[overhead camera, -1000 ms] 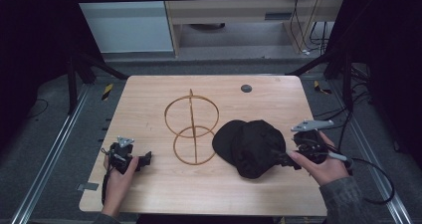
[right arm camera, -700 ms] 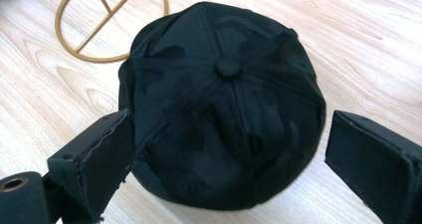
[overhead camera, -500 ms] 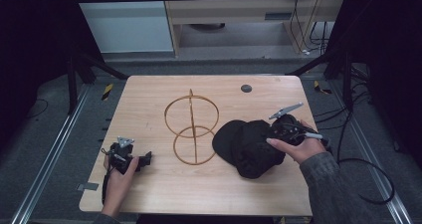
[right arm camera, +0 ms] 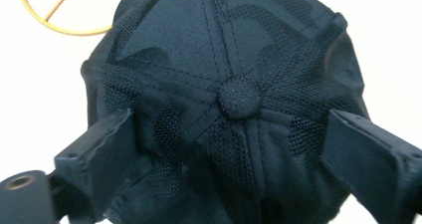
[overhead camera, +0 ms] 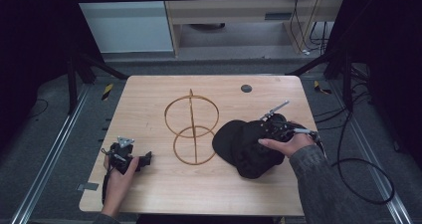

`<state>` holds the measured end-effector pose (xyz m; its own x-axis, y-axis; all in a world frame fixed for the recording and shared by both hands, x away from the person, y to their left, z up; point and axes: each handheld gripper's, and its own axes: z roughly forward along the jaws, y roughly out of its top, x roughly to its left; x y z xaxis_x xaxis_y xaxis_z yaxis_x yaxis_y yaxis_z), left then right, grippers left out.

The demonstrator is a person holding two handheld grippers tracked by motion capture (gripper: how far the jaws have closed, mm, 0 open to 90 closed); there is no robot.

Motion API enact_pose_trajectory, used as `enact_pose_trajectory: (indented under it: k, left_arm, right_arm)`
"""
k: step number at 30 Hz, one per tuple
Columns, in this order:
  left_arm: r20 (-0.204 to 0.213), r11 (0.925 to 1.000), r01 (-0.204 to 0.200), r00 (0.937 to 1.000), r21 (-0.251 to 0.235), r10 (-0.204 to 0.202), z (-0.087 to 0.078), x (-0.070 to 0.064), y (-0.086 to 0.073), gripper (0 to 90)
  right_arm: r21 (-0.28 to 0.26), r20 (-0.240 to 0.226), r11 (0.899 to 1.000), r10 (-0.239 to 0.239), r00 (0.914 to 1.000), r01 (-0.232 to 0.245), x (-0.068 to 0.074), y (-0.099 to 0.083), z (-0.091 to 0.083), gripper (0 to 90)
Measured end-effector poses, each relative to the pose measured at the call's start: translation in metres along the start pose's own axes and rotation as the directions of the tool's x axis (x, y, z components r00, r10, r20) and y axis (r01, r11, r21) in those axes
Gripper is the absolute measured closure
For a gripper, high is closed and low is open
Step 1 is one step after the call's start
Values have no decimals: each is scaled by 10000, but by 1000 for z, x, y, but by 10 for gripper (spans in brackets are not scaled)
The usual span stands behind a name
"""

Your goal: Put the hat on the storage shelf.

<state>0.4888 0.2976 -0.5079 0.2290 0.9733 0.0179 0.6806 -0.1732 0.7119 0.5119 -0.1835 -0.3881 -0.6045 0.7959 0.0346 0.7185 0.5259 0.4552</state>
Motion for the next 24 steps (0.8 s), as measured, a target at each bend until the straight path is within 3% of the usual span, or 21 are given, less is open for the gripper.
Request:
enact_pose_trajectory:
  k: [6, 10, 11, 18, 24]
  left_arm:
    - [0, 10000, -1, 10000, 0, 1, 0, 0, 0, 0]
    - [2, 10000, -2, 10000, 1, 2, 0, 0, 0, 0]
    - [2, 10000, -2, 10000, 1, 2, 0, 0, 0, 0]
    - [-1, 10000, 2, 10000, 1, -2, 0, 0, 0, 0]
    - [0, 10000, -1, 10000, 3, 1, 0, 0, 0, 0]
  right_arm:
    - [144, -416, 9999, -46, 9991, 52, -4, -1, 3, 293]
    - [182, -444, 9996, -218, 9988, 226, -5, -3, 5, 499]
    - [182, -444, 9996, -218, 9988, 226, -5, -3, 5, 499]
    - [-7, -808, 9992, -399, 9959, 400, -10, -2, 5, 783]
    - [89, -876, 9991, -413, 9953, 423, -10, 0, 2, 840]
